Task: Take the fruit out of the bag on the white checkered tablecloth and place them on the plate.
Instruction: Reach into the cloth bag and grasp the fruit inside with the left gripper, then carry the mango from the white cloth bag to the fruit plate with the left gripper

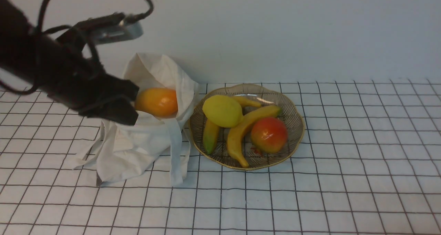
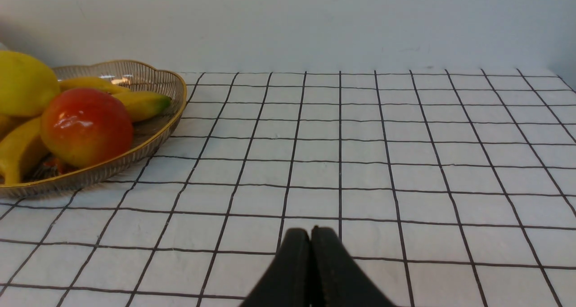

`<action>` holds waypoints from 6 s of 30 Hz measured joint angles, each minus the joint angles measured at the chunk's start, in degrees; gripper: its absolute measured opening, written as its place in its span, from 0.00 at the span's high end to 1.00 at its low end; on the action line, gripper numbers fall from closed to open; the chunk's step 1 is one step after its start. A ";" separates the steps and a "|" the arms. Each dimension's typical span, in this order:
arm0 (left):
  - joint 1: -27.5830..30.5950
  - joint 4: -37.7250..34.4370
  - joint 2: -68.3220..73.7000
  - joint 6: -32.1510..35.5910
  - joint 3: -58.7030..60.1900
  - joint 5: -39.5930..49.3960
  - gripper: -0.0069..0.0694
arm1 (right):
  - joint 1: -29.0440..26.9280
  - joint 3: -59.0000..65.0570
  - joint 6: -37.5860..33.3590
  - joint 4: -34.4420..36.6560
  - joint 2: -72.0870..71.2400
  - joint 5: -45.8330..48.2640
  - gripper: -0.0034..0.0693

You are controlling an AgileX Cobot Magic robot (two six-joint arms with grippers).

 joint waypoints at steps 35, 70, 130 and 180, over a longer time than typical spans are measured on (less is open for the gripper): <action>-9.16 37.64 41.41 13.04 -32.10 -15.47 0.16 | 0.00 0.00 0.00 0.00 0.00 0.00 0.97; -9.24 40.14 40.07 -1.17 -32.61 -9.01 0.59 | 0.00 0.00 0.00 0.00 0.00 0.00 0.97; -9.24 39.11 38.06 -9.05 -32.48 -11.41 0.25 | 0.00 0.00 0.00 0.00 0.00 0.00 0.97; -20.54 3.69 35.18 -0.51 -32.48 -12.17 0.04 | 0.00 0.00 0.00 0.00 0.00 0.00 0.97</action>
